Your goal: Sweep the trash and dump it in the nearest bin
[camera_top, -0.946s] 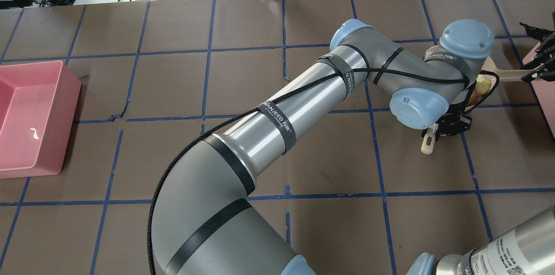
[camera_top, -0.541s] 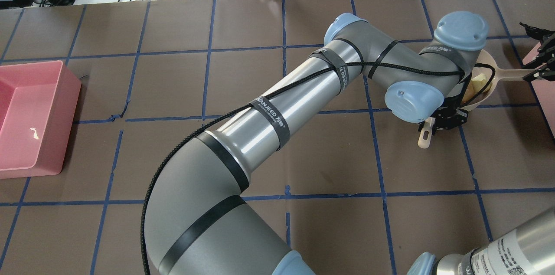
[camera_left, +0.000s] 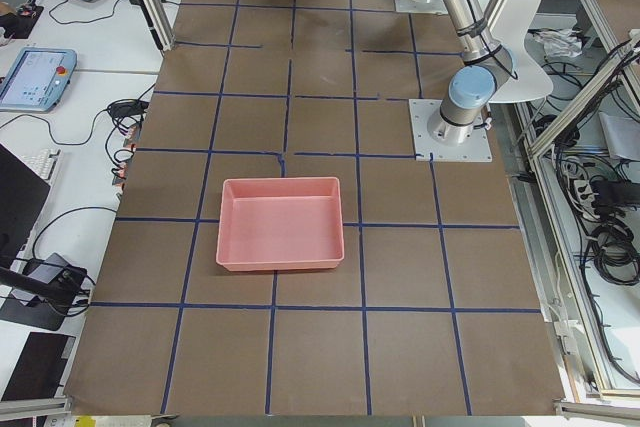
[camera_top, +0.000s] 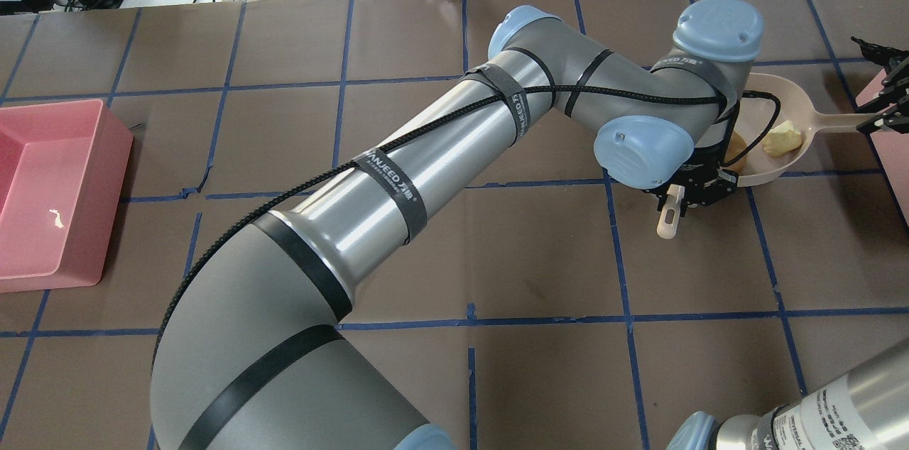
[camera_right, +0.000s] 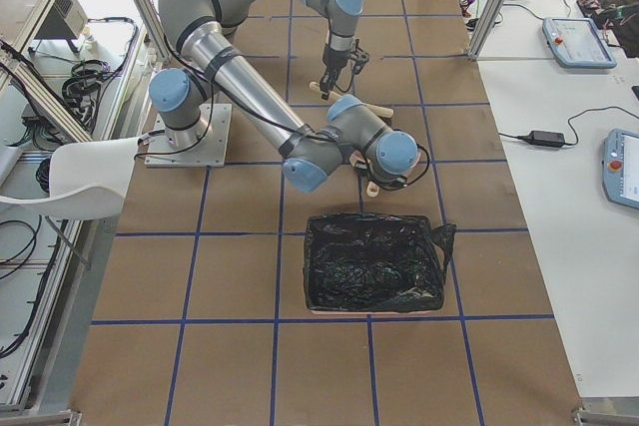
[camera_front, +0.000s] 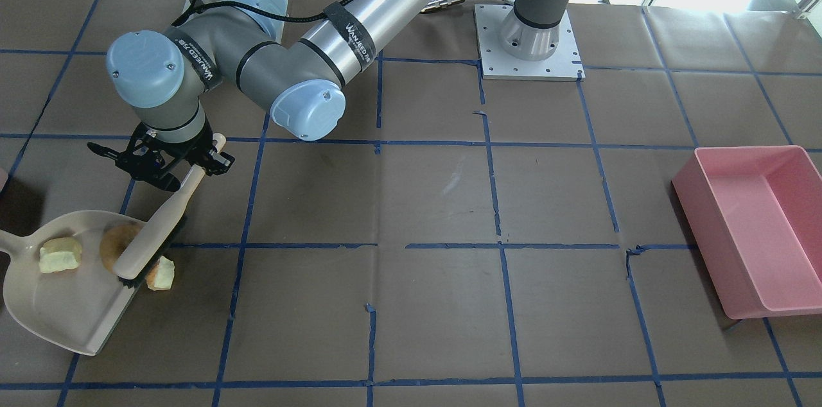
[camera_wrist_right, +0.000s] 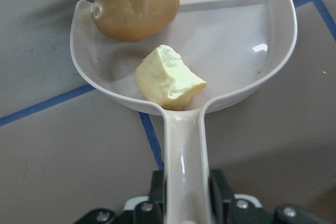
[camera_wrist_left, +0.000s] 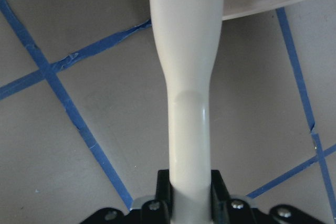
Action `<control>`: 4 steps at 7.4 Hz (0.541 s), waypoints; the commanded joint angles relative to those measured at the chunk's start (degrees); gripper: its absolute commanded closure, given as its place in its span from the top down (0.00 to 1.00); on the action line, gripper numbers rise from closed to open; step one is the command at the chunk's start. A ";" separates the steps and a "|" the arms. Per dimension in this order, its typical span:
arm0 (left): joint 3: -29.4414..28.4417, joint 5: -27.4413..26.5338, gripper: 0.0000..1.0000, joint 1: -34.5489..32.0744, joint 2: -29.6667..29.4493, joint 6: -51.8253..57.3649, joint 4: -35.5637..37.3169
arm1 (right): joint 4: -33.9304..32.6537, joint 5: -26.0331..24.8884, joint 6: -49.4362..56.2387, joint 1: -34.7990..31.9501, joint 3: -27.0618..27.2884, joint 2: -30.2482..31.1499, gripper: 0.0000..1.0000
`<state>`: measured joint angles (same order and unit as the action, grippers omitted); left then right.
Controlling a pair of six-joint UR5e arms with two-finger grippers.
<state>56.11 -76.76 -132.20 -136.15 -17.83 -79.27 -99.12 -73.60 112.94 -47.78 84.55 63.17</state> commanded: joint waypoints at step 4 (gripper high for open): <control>0.67 -0.68 0.05 2.37 0.81 -16.17 -0.09 | 0.07 0.03 0.00 0.15 0.08 -0.24 0.03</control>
<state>57.12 -77.57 -130.86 -134.79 -24.09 -79.30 -99.05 -73.57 112.94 -47.64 84.63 62.98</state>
